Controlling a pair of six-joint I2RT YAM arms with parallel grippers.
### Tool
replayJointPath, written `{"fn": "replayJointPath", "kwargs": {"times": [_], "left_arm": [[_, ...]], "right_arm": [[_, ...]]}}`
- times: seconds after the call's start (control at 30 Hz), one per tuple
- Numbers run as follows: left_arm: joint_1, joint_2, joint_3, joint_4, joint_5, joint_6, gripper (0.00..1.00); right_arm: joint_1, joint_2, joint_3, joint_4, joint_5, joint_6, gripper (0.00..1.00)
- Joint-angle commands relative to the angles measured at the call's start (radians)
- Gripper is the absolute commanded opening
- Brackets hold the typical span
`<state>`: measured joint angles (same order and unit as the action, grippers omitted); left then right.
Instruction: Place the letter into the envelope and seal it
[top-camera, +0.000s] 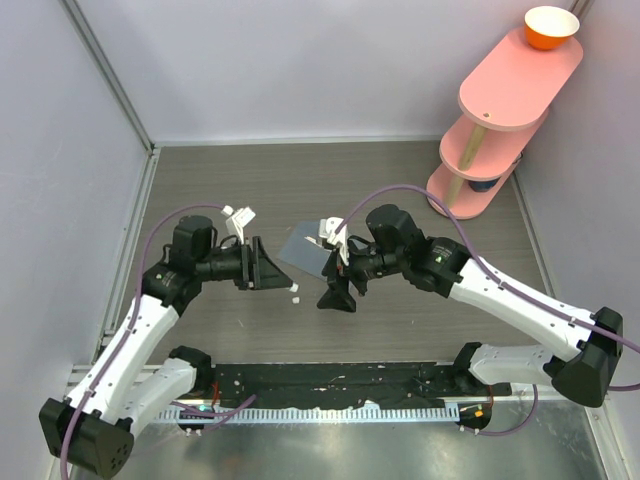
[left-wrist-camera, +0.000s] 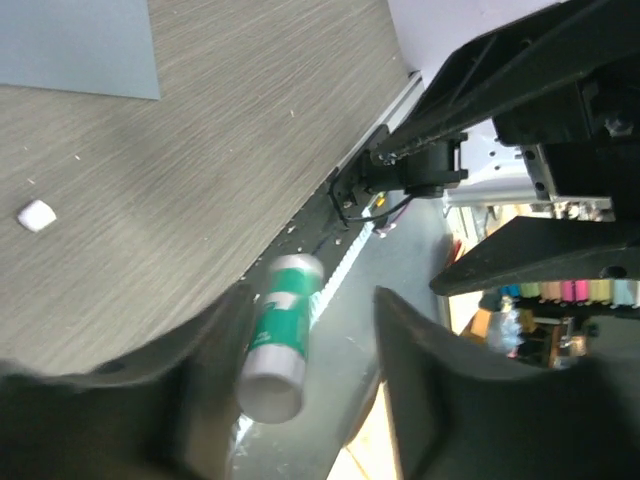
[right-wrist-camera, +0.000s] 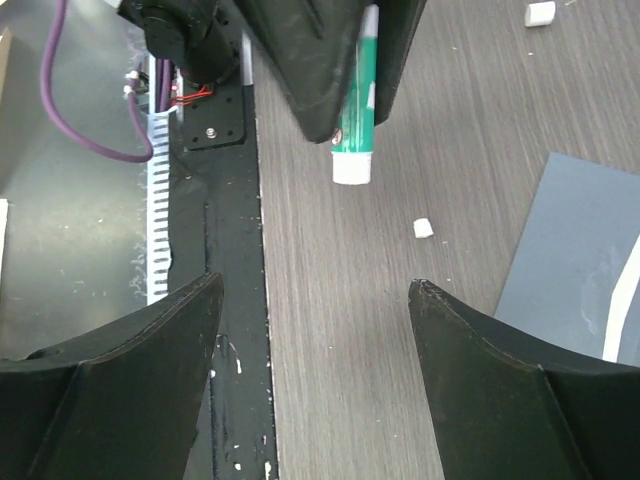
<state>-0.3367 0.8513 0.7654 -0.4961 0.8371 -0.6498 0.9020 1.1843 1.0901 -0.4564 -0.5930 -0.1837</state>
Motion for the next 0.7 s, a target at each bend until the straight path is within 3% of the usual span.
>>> {"fn": "replayJointPath", "kwargs": {"times": [0.0,0.07,0.27,0.4,0.43,0.67], "left_arm": [[-0.013,0.047,0.112,-0.175,-0.042,0.215,0.82],[-0.012,0.061,0.149,-0.252,-0.088,0.303,0.99],[0.007,0.205,0.403,-0.488,-0.196,0.519,1.0],[0.067,0.272,0.554,-0.542,-0.335,0.51,1.0],[0.067,0.279,0.586,-0.555,-0.43,0.515,1.0],[0.068,0.212,0.563,-0.565,-0.662,0.558,1.0]], "right_arm": [[-0.011,-0.029,0.027,0.027,0.07,0.024,0.82],[-0.028,-0.035,0.027,0.025,0.091,0.059,0.82],[-0.219,-0.054,0.034,0.047,0.145,0.176,0.86],[-0.403,-0.107,0.018,0.081,0.142,0.273,0.88],[-0.437,-0.142,0.011,0.079,0.147,0.286,0.89],[-0.623,-0.333,-0.091,0.055,0.199,0.32,0.93]]}}
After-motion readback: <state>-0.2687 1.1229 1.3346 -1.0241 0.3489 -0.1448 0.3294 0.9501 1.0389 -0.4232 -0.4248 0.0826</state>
